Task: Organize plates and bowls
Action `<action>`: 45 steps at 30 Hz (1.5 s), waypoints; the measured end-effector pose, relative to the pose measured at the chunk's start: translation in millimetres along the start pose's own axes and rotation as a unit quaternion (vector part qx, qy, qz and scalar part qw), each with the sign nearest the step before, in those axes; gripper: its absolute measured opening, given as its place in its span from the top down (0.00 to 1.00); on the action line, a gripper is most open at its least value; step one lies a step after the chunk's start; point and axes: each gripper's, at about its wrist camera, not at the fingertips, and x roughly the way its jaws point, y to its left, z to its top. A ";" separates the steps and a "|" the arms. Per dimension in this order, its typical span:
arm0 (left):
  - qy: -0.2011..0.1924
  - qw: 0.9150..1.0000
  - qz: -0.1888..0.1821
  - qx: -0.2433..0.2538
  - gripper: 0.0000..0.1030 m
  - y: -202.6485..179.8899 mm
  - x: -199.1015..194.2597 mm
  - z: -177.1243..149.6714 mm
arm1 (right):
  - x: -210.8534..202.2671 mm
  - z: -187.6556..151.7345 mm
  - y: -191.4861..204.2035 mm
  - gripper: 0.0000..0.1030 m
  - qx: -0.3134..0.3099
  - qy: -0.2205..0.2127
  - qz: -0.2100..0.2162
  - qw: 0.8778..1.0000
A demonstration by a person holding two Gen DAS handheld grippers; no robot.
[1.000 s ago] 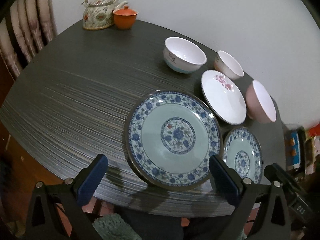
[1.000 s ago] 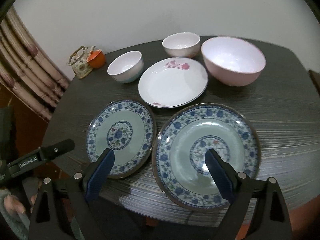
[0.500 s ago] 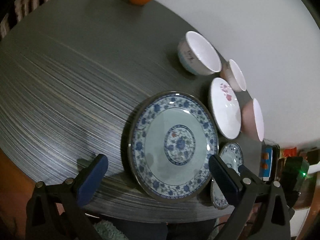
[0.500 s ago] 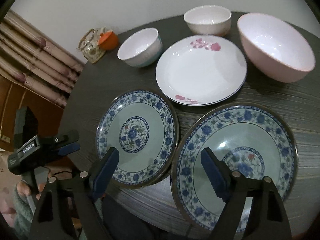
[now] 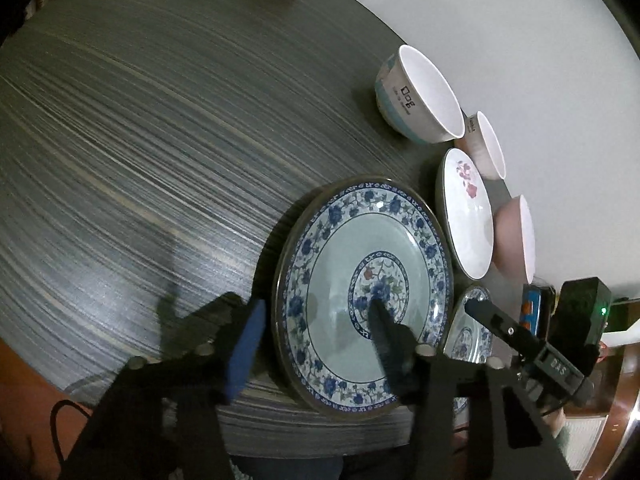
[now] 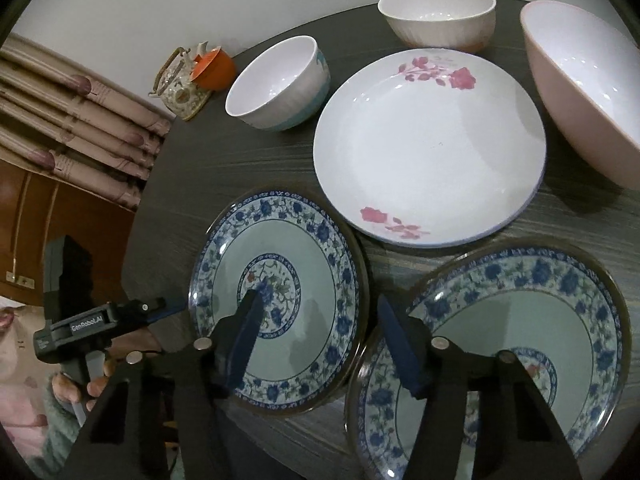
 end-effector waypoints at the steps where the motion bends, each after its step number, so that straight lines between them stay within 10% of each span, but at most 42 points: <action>1: 0.000 1.000 -0.003 -0.002 0.54 1.5 0.8 0.4 | 1.8 2.1 -0.7 0.50 -0.001 0.002 0.002 1.000; 27: 0.025 0.999 -0.018 -0.008 0.79 28.1 11.6 6.3 | 42.6 20.0 -16.4 0.80 0.006 0.040 0.006 0.999; 45: -0.051 0.999 0.008 0.011 0.85 37.6 -26.4 17.0 | 25.7 -10.4 17.0 0.86 0.013 0.014 0.005 1.000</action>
